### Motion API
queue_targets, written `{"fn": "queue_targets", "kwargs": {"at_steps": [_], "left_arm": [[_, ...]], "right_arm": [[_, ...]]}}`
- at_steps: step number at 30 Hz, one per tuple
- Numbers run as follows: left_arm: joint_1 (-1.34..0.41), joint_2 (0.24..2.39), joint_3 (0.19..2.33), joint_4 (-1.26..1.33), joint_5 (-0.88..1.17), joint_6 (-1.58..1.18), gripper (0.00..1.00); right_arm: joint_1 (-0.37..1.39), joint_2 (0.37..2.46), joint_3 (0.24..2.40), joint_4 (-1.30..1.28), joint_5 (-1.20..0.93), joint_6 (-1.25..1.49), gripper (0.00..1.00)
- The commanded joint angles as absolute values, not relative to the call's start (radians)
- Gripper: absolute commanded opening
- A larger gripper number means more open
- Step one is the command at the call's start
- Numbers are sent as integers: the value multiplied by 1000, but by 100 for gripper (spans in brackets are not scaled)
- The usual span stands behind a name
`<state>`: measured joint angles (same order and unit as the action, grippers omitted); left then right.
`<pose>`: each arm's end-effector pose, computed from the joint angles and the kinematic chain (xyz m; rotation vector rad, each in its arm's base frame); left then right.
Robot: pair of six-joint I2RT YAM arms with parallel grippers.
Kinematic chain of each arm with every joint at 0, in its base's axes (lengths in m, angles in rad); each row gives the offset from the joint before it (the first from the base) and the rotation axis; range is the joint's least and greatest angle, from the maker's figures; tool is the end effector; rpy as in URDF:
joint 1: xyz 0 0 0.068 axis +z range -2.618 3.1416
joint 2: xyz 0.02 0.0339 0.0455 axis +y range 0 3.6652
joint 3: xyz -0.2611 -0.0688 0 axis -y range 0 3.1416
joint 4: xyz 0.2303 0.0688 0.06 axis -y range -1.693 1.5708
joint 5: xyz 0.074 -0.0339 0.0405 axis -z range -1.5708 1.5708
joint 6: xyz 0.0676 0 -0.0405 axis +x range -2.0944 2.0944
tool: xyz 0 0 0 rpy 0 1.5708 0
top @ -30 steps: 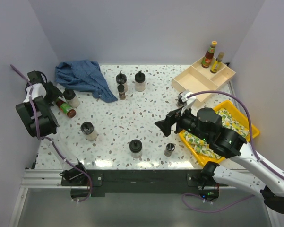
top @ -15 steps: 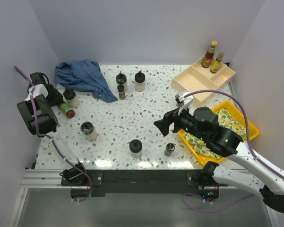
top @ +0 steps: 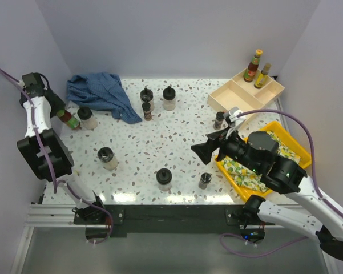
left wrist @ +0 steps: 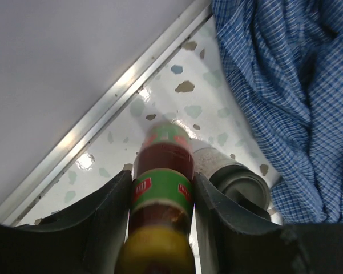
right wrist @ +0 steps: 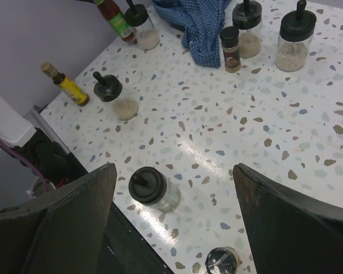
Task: Organize the condiment bottles
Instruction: Pick up the bottle from the center of the board.
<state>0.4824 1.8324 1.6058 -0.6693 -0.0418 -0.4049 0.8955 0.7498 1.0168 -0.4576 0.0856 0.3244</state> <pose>0.3653 0.1945 0.2619 -1.0755 2.2208 0.0851 0.1133 0.1322 0.3833 -0.4537 1.7754 0.8017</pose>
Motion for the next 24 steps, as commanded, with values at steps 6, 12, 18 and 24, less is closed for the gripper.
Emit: {"fn": "queue_targets", "kwargs": {"at_steps": [6, 12, 18, 24], "left_arm": [[459, 1641, 1576, -600, -103, -383, 0], [430, 1603, 1506, -591, -162, -367, 0], [348, 1554, 1491, -649, -291, -357, 0], [301, 1462, 1419, -660, -311, -360, 0]], "right_arm": [[894, 686, 1037, -466, 80, 371, 87], [896, 672, 1046, -477, 94, 357, 87], [896, 672, 1017, -448, 84, 362, 87], [896, 677, 1022, -459, 80, 354, 87]]}}
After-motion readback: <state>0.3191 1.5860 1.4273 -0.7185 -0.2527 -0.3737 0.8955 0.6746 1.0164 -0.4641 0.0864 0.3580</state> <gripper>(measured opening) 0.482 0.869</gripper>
